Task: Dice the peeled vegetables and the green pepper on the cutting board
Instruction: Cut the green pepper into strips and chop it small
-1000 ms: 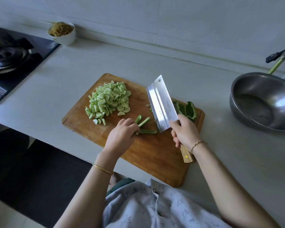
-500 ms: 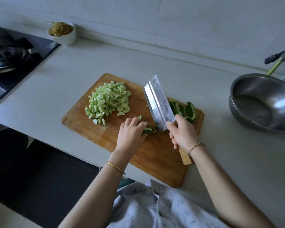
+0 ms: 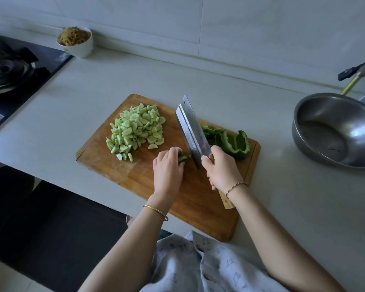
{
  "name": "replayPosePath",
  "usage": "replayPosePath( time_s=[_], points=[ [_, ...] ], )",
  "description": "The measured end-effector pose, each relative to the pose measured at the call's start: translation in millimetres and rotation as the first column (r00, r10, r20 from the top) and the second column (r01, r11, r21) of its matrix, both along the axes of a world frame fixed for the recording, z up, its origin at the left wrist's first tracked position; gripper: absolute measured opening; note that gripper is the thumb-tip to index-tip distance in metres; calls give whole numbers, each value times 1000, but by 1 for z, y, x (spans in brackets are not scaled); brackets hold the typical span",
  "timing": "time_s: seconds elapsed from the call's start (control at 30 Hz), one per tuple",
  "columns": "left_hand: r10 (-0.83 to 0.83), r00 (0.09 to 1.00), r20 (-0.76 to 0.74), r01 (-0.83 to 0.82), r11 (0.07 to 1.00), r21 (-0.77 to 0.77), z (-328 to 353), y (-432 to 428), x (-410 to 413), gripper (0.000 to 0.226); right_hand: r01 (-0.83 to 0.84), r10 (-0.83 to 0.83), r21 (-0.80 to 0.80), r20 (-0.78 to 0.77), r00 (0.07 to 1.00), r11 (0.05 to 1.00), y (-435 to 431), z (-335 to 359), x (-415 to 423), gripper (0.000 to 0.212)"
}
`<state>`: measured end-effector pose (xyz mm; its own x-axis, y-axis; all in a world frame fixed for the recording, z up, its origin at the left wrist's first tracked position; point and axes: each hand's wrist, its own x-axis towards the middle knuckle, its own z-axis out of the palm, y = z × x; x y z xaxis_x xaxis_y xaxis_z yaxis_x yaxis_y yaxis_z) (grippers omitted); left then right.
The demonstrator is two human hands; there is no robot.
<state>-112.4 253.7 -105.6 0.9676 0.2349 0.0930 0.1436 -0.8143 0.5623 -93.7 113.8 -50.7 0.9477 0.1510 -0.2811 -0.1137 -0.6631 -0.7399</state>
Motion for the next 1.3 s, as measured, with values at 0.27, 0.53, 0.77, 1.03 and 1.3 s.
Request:
replayPosePath(
  time_s=[0.27, 0.53, 0.77, 1.03, 1.3],
  points=[
    [-44, 997, 57, 44, 999, -11, -7, 3, -1, 19, 2, 0, -71, 25, 1000, 997, 6, -2, 4, 19],
    [31, 996, 78, -28, 999, -37, -13, 2, 0, 5, -11, 11, -58, 1, 1000, 998, -3, 3, 3, 20],
    [43, 990, 137, -41, 999, -15, -13, -3, 3, 3, -70, 70, -117, -6, 998, 991, -1, 3, -4, 18],
    [-23, 982, 187, 16, 999, 41, -23, -3, -6, 7, -64, 80, -141, 110, 991, 988, -3, 15, -3, 28],
    [-72, 975, 212, 73, 997, 0, -20, -5, 3, 5, -141, 175, -273, 105, 979, 952, 2, 16, -11, 22]
  ],
)
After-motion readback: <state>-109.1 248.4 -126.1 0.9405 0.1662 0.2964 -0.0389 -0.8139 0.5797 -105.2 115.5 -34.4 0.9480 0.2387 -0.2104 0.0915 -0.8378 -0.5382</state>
